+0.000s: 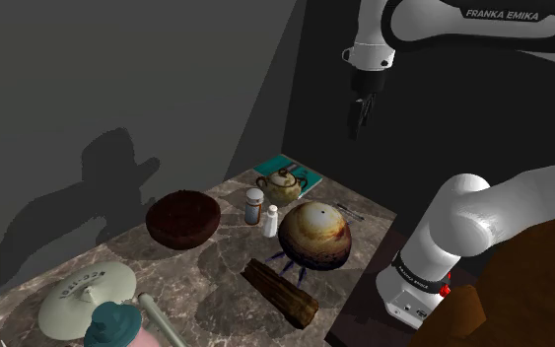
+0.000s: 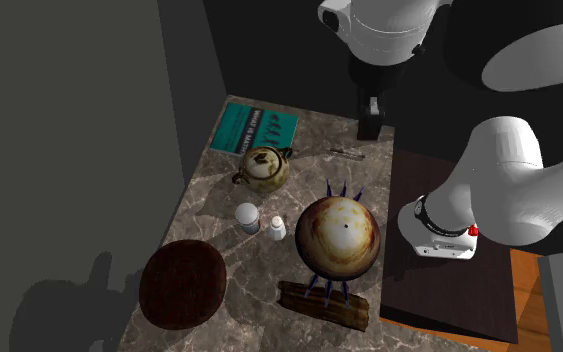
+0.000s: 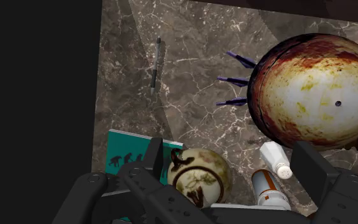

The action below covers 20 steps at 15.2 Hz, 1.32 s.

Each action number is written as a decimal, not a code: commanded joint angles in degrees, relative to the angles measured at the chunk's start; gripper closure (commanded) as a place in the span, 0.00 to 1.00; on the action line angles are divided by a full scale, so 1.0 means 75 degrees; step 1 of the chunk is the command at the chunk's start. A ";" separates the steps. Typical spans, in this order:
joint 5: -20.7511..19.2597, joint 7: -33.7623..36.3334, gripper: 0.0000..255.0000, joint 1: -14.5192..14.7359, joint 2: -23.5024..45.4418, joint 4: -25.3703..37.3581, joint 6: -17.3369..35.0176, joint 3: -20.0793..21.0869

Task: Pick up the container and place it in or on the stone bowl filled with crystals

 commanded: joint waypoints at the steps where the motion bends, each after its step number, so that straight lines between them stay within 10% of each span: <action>1: 0.0000 0.0000 0.00 0.0000 0.0000 0.0000 0.0000 0.0000; 20: 0.0741 0.1345 0.00 0.0444 0.4585 0.0504 0.4019 0.0874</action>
